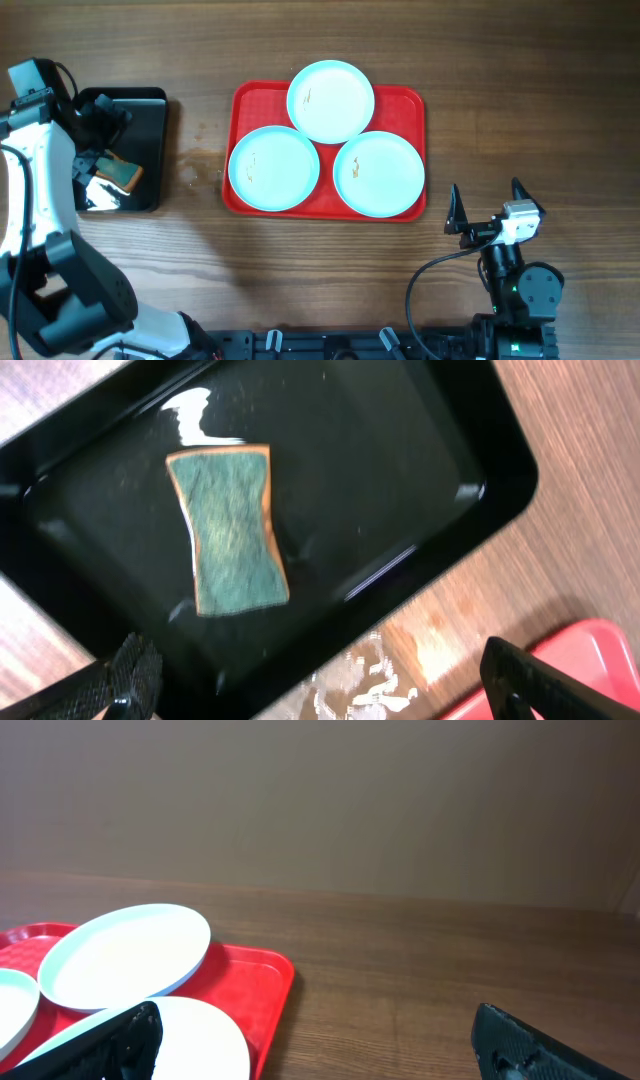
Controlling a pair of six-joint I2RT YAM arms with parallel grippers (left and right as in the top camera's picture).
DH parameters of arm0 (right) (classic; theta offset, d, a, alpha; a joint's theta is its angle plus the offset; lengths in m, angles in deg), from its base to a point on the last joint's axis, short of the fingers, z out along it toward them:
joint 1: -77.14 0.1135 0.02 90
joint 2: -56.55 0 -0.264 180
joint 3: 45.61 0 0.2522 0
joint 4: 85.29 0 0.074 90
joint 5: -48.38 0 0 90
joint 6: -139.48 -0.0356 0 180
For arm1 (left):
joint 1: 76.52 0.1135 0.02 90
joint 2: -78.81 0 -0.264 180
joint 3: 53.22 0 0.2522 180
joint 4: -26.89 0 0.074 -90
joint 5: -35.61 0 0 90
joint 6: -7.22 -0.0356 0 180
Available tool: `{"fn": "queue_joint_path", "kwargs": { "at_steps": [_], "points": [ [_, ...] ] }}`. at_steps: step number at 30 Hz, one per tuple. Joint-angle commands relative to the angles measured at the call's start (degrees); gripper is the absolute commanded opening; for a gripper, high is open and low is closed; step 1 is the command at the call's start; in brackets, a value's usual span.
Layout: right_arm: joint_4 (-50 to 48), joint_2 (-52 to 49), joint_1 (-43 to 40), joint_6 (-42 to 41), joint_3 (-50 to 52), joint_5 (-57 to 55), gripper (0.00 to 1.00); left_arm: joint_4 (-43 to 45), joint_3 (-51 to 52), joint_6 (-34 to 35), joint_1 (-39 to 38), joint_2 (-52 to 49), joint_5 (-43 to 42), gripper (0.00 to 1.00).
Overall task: Clean dirty plates on tray and stack at the side
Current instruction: 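Reach the left gripper into the black tray and grasp the sponge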
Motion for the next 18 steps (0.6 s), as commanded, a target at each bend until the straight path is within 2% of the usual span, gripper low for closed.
{"fn": "queue_joint_path", "kwargs": {
  "at_steps": [1, 2, 6, 15, 18],
  "points": [
    [-0.17, 0.26, 0.02, 0.44, 0.07, -0.33, 1.00, 1.55, -1.03, -1.73, 0.11, -6.05, 2.84, 0.86],
    [-0.17, 0.26, 0.02, 0.48, 0.07, -0.33, 1.00, 1.66, -1.05, -1.70, 0.11, -7.17, 3.63, 0.74],
    [-0.17, 0.26, 0.02, 0.48, 0.07, -0.33, 0.99, 3.06, -1.03, -1.07, 0.90, -13.22, 5.46, 0.65],
    [-0.17, 0.26, 0.02, 0.48, 0.07, -0.33, 1.00, 4.13, -1.01, -1.14, 2.86, -18.32, 6.10, 0.67],
    [-0.17, 0.26, 0.02, 0.48, 0.07, -0.33, 1.00, 4.87, -1.01, -1.14, 2.84, -18.45, 6.05, 0.56]
  ]
}}
